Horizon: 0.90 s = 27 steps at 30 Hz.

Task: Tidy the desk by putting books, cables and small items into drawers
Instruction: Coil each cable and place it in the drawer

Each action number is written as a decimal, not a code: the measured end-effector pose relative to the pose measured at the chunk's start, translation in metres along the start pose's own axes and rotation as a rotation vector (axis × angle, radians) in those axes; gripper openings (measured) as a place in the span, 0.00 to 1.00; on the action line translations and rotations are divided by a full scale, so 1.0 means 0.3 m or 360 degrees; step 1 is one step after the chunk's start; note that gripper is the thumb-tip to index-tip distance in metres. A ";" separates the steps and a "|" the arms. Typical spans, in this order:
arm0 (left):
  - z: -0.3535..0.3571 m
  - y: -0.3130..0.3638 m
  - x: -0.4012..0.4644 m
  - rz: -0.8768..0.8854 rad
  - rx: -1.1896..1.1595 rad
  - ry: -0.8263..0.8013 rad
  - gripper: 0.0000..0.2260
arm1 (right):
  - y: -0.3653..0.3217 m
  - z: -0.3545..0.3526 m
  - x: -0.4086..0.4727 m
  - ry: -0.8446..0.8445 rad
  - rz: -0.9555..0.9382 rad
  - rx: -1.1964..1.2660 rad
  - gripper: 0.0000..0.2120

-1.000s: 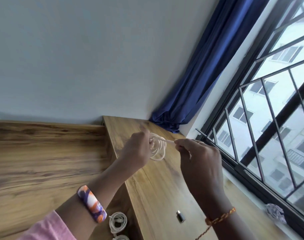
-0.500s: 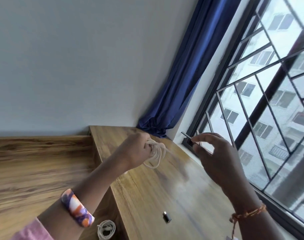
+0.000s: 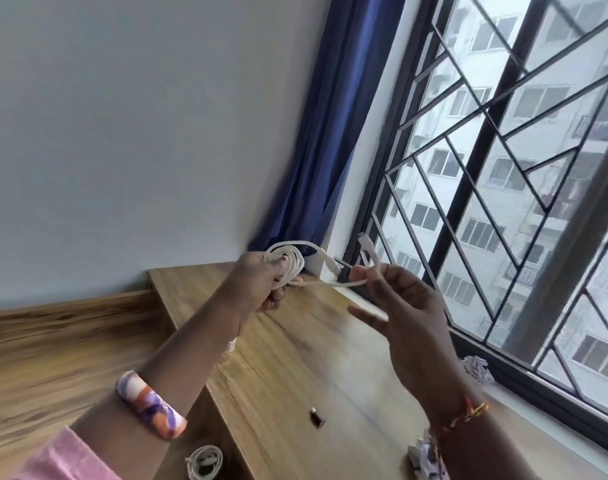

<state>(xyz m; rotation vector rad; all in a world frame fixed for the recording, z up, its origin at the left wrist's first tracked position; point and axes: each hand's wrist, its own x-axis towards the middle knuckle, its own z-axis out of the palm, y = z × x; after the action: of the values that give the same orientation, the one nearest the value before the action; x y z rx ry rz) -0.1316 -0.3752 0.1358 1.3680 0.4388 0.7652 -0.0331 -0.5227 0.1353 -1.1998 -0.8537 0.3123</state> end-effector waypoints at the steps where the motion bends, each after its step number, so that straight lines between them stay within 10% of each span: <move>1: 0.008 0.005 -0.007 -0.0015 -0.0101 0.0005 0.11 | 0.005 0.001 -0.011 0.0037 0.0113 0.0172 0.11; 7: 0.003 0.023 -0.051 -0.0301 -0.0586 -0.0152 0.11 | 0.028 -0.045 -0.066 0.0371 0.0344 0.0710 0.10; 17: -0.326 0.056 -0.054 -0.0325 -0.0087 0.0099 0.04 | 0.032 -0.490 -0.054 0.1370 0.0348 0.0953 0.13; 27: -0.115 0.157 -0.026 -0.0356 -0.0237 -0.0188 0.06 | 0.014 -0.404 -0.158 0.0684 0.0657 0.0054 0.05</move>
<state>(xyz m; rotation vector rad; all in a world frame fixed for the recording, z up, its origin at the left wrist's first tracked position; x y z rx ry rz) -0.1715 -0.3553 0.1745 1.1946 0.4248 0.5200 0.0238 -0.6341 0.0993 -1.3440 -0.2240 0.3817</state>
